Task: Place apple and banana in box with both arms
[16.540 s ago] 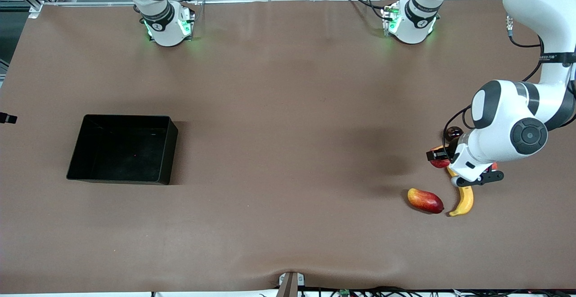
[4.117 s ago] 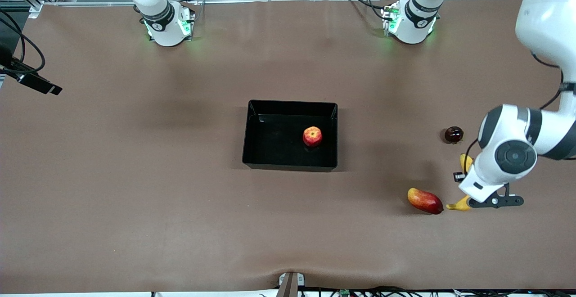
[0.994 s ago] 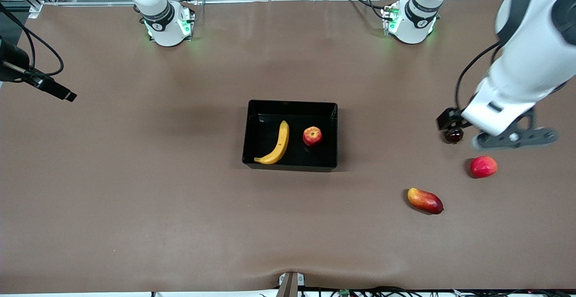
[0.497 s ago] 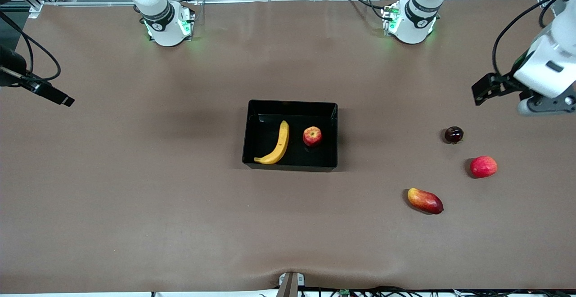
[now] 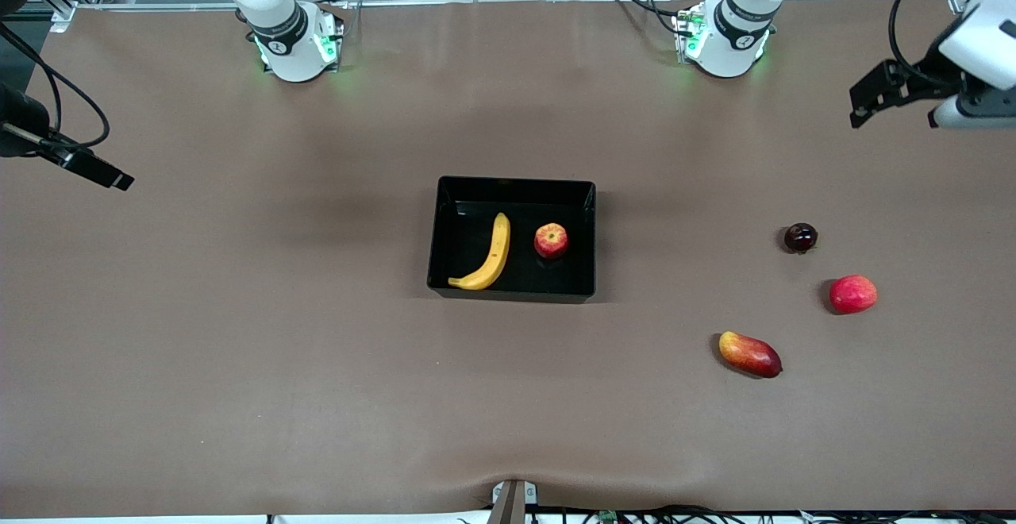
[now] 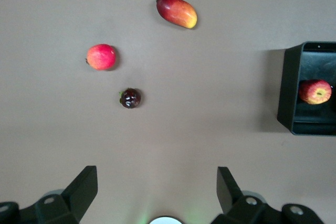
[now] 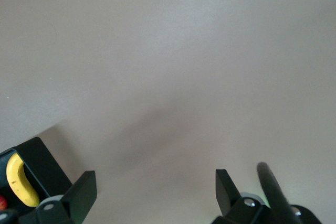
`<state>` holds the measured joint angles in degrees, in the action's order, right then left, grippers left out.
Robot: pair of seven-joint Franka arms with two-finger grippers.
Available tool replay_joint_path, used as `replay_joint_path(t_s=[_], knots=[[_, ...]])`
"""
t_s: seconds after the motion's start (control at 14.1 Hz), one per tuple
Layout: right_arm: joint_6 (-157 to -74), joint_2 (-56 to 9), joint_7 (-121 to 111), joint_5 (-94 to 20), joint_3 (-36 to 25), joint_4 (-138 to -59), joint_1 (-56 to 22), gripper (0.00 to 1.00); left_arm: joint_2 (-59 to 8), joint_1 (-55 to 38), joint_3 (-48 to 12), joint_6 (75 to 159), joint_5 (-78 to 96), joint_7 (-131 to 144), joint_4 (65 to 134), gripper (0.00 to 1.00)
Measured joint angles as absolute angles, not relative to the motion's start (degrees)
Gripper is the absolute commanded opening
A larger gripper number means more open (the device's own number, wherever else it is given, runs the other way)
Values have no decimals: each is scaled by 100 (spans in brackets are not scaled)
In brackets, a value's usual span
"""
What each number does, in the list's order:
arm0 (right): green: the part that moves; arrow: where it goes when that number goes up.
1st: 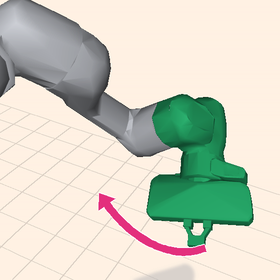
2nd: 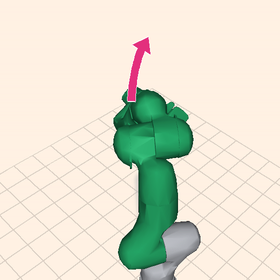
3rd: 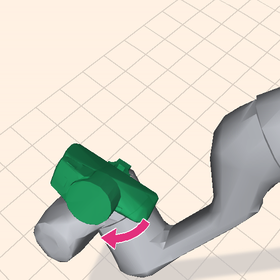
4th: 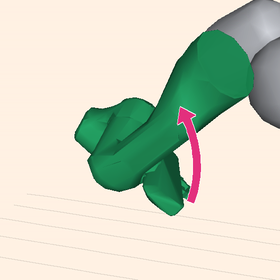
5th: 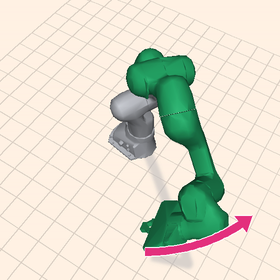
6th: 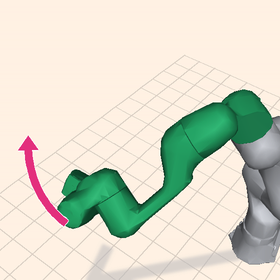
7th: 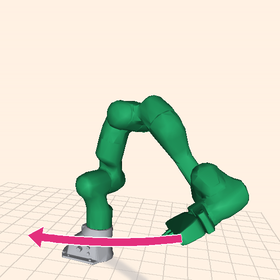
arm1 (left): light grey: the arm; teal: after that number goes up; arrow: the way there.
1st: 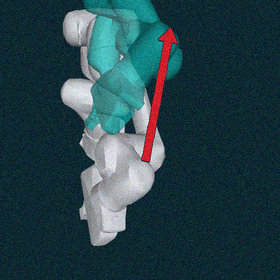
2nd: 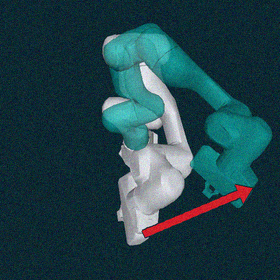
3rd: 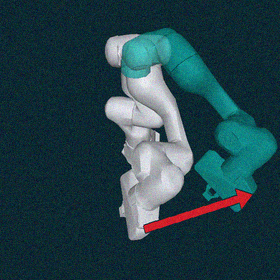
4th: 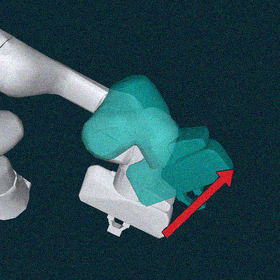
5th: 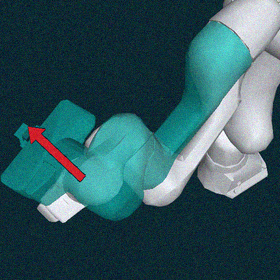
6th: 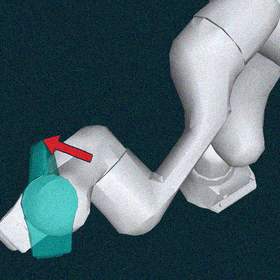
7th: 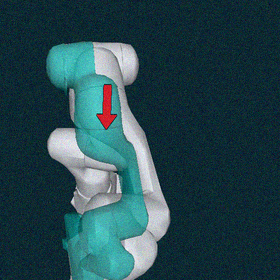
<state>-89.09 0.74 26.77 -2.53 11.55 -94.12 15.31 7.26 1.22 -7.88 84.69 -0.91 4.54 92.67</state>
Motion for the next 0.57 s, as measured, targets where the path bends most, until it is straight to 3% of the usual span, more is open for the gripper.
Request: replay_joint_path(t_s=[0.57], knots=[[-8897,67,2789,-253,1161,-9411,1524,100,698,92,-679,8590,-74,448,9250,100]])
